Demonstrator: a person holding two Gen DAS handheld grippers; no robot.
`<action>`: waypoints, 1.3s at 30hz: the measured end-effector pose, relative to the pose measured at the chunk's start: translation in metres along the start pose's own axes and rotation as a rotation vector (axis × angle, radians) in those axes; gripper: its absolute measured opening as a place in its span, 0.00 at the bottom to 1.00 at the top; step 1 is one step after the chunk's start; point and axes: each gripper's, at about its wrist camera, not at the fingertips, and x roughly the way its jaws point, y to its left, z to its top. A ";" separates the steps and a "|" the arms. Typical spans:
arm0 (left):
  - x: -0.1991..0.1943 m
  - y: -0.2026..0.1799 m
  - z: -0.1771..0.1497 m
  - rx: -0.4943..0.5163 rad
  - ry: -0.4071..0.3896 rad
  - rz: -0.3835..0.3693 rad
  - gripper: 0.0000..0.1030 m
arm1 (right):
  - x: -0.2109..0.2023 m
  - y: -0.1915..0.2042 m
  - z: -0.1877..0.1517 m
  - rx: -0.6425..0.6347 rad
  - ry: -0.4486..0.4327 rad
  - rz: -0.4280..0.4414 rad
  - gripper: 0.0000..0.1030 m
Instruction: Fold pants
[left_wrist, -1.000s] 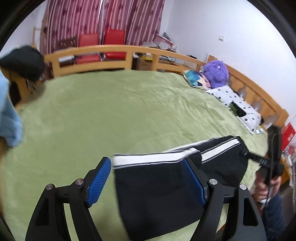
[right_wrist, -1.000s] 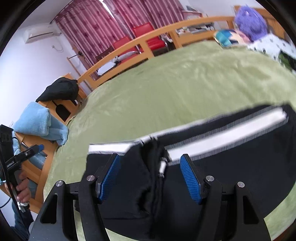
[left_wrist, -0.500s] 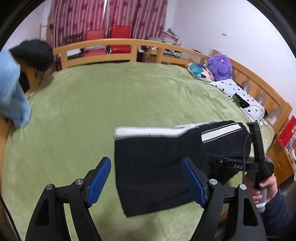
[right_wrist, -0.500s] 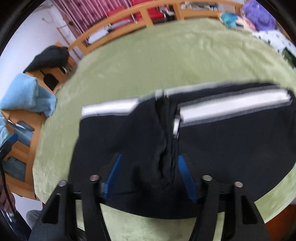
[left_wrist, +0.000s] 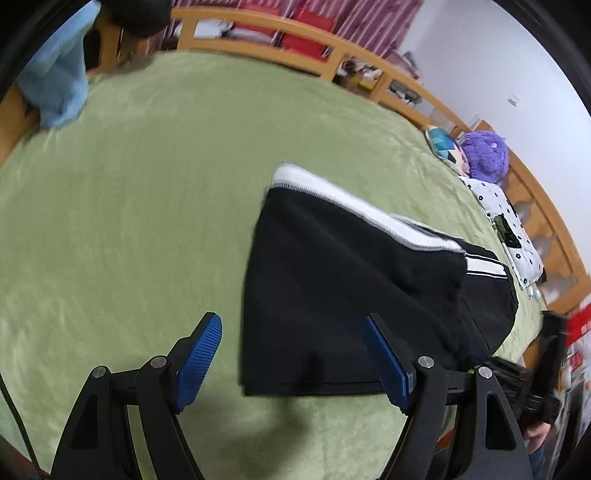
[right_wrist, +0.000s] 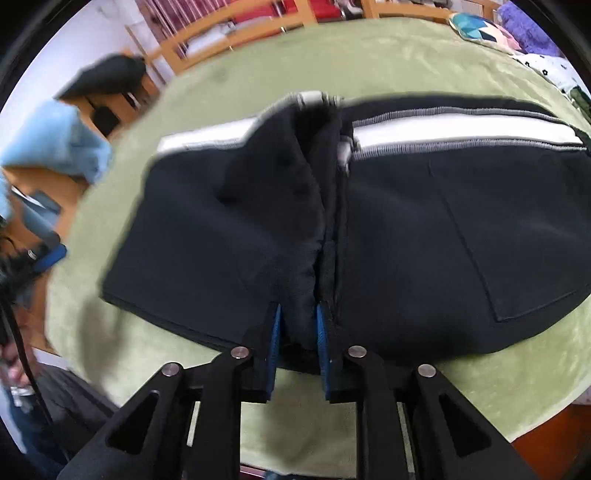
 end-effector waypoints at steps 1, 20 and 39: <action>0.003 0.001 -0.002 -0.009 0.002 -0.021 0.75 | -0.009 0.001 0.003 -0.014 -0.025 0.017 0.29; 0.040 0.020 0.013 0.003 -0.002 -0.043 0.75 | 0.051 -0.049 0.142 0.110 -0.140 0.222 0.25; 0.071 0.002 0.015 -0.004 0.088 -0.019 0.75 | 0.033 -0.057 0.036 0.026 0.068 0.107 0.28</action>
